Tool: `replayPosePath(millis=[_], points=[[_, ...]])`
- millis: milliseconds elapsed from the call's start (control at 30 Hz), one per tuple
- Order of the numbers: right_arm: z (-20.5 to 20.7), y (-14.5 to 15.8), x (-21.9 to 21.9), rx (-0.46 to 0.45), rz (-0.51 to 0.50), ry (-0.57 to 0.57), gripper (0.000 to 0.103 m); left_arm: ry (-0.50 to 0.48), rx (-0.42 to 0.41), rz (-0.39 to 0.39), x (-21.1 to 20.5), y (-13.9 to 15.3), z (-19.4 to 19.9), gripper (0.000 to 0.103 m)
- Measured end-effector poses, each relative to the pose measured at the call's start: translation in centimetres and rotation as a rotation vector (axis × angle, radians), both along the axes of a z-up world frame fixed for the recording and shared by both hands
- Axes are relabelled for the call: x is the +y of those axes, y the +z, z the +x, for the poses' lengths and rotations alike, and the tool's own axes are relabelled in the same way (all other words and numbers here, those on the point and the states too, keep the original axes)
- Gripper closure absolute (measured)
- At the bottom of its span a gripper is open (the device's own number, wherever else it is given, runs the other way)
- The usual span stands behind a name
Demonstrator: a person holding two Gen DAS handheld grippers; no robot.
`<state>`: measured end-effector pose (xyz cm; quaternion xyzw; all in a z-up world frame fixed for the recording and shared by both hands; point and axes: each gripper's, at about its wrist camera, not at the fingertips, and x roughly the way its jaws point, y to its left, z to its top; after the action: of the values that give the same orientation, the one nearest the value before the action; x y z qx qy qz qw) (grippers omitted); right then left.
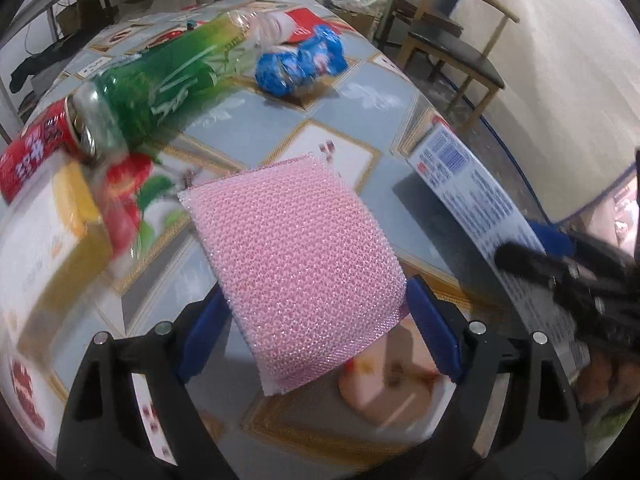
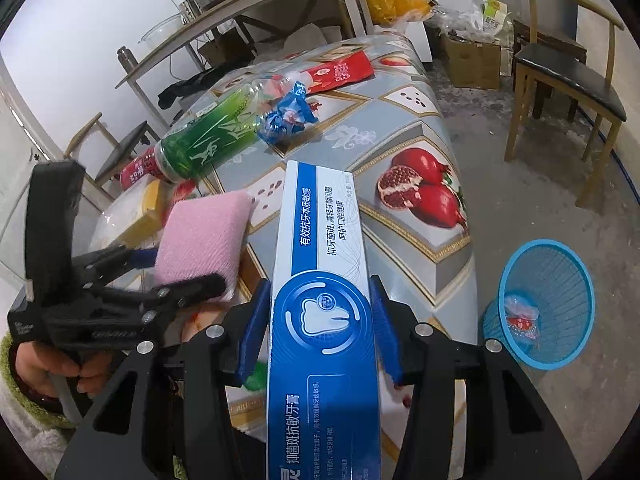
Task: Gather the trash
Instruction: 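Grasp the pink mesh sponge with the left gripper and lift it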
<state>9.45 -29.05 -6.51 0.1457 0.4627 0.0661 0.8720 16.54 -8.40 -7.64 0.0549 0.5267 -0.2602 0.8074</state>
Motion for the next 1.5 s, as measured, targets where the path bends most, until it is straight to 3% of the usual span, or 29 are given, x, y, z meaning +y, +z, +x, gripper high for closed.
replayPosePath(millis=[167,433,500,667,1000,1167,1267,1500], points=[[-0.3,-0.1,0.2,0.001,-0.021,0.008,0.055,0.006,0.063,-0.093,1.1,0.5,-1.4,0.016],[0.6,-0.7,0.8,0.026,-0.045,0.015,0.054,0.151,0.128,-0.190,2.5,0.3,-0.6,0.011],[0.5,-0.9,0.8,0.038,-0.042,0.011,0.052,0.163,0.116,-0.173,2.3,0.3,-0.3,0.011],[0.0,-0.9,0.9,0.042,-0.057,0.012,0.047,0.147,0.030,-0.033,0.2,0.1,-0.4,0.011],[-0.2,-1.2,1.2,0.055,-0.095,0.033,0.047,0.095,-0.093,0.116,-1.5,-0.6,-1.4,0.011],[-0.3,-1.3,1.4,0.059,-0.125,0.034,0.049,0.090,-0.121,0.149,-1.3,-0.7,-1.8,0.011],[-0.5,-1.2,1.3,0.054,-0.114,0.022,0.051,0.079,-0.144,0.142,-1.2,-0.6,-2.1,0.020],[-0.9,-0.9,0.8,0.039,-0.089,-0.006,0.053,0.069,-0.149,0.138,-1.2,-0.4,-2.6,0.023]])
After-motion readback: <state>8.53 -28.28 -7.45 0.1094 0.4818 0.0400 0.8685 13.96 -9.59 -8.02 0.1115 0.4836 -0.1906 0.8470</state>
